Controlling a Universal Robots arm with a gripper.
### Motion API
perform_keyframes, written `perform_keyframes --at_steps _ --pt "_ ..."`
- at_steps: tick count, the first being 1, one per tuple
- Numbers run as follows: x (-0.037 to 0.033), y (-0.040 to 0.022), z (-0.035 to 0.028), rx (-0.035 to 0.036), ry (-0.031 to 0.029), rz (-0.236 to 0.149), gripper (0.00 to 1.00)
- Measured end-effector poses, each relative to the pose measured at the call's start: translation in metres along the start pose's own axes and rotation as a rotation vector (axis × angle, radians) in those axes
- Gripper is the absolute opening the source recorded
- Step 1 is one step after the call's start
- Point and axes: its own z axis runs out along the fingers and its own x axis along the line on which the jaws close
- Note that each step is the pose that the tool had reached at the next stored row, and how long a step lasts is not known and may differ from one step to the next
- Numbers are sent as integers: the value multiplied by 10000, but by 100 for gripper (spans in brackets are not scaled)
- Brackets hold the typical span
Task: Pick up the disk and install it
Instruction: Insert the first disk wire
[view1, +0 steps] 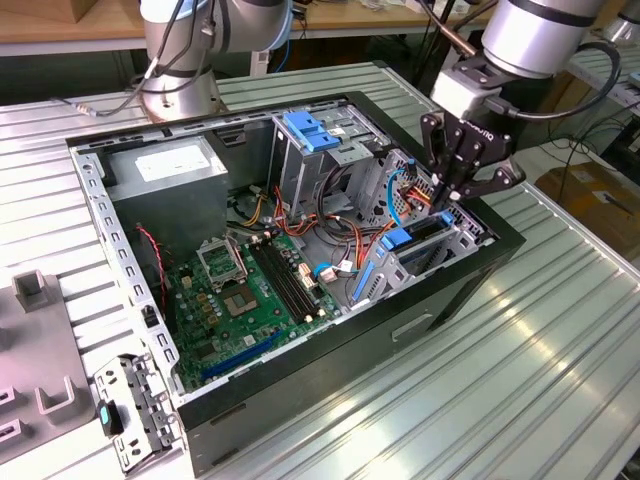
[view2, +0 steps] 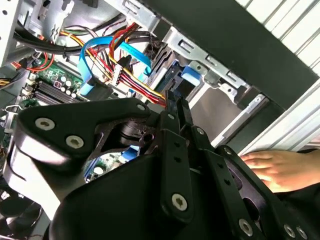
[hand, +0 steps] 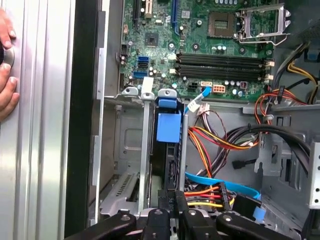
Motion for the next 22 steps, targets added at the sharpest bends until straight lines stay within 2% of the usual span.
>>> perform_keyframes --at_steps 6,13,16,22 --pt "-20 0 73 -17 11 526 16" --pt "-34 -1 82 -19 19 562 16" --pt "-62 -4 122 -15 17 456 16" --pt "-62 -15 144 -16 19 474 16"
